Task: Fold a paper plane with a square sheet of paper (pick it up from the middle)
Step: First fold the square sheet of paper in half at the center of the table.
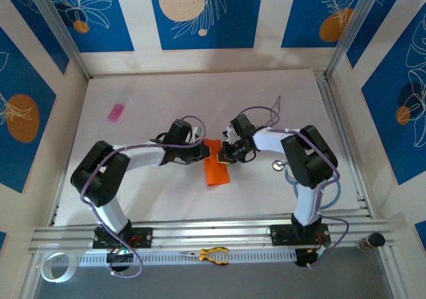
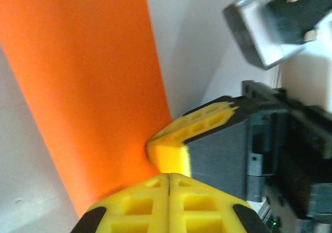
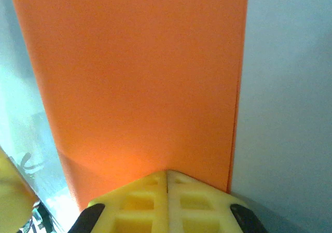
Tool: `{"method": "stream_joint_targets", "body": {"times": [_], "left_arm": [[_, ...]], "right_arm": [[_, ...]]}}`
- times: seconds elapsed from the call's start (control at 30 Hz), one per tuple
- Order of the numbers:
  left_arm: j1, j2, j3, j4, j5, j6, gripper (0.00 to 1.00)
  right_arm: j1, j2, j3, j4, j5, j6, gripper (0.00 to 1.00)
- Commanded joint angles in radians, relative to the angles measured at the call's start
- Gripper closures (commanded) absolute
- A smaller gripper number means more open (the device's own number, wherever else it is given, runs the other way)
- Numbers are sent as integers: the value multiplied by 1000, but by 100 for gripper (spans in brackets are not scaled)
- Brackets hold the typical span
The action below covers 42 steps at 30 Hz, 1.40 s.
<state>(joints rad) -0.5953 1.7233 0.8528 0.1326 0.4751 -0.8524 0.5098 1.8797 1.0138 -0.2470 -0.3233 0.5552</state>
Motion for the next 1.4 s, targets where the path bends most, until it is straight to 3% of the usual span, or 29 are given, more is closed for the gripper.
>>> {"method": "stream_joint_targets", "body": {"times": [0.0,0.7,1.03,1.37], "left_arm": [[4,27,-25,43,28,-5,100],[4,79,-101,-70,-67,98,100],[-2,-66,-23,-85,5,-3,100],[-54,-12,-79,24,38,-115,100]], "right_arm": [[-4,23,-39,-70,45,9,100],[4,26,-68,-66,73,34,100],[4,15,-61,-71,81,46,100],[6,11,-59,-72,82,49,100]]}}
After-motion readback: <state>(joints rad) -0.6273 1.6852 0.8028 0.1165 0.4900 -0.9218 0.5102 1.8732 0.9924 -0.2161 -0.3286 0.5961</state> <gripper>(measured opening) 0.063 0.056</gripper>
